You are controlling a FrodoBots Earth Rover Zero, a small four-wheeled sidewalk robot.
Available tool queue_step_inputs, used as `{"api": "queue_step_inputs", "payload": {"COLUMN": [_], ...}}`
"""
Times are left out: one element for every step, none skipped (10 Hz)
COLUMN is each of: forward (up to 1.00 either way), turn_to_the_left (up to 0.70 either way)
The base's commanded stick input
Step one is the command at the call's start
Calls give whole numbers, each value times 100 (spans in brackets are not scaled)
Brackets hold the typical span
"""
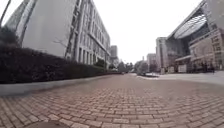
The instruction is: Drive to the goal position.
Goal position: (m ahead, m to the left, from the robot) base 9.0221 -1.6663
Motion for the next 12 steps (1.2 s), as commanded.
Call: {"api": "queue_step_inputs", "payload": {"forward": [45, 45, 45, 45, 45, 45, 45, 45, 45, 45, 45, 45], "turn_to_the_left": [0, 0, 0, 0, 0, 0, 0, 0, 0, 0, 0, 0]}}
